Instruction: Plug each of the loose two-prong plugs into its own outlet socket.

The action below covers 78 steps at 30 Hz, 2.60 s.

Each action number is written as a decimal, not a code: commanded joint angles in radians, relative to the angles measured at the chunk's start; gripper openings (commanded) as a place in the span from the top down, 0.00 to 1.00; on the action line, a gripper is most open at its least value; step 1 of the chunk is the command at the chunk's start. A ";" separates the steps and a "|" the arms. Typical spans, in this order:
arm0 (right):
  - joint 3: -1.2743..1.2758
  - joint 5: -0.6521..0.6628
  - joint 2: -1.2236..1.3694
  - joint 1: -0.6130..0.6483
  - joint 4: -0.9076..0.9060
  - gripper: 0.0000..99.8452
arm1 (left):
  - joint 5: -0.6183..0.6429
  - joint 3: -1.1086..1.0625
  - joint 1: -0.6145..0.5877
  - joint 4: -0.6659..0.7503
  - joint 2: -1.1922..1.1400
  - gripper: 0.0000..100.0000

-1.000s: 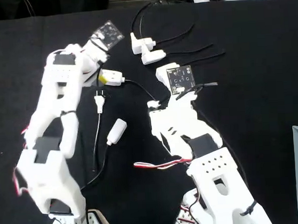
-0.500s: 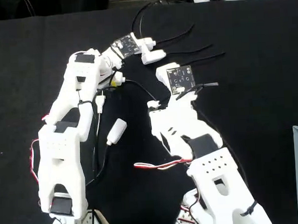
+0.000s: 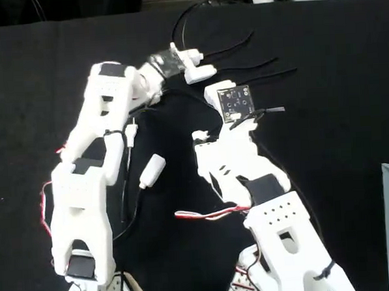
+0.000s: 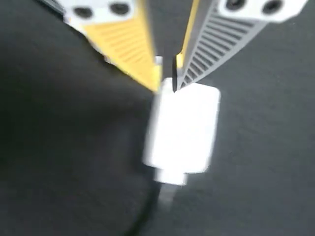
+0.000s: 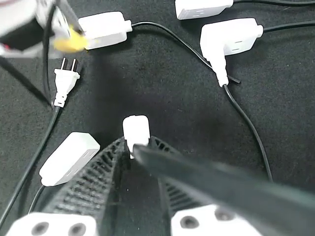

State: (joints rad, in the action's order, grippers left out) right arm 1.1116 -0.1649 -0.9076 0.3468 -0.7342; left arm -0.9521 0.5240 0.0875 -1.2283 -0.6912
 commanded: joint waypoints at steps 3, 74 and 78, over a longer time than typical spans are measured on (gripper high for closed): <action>-0.008 0.000 -0.024 -0.011 0.020 0.99 | 0.006 0.041 0.088 -0.275 0.117 0.97; -0.008 0.028 -0.025 -0.015 0.009 0.99 | 0.258 0.309 0.203 -0.400 0.018 0.97; -0.010 0.028 -0.025 -0.023 0.008 0.99 | 0.313 0.308 0.268 -0.440 0.031 0.97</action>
State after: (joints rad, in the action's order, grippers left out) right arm 1.1116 -0.1465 -0.9076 0.3452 -0.7342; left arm -0.6974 0.7940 0.2839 -1.6241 -0.7373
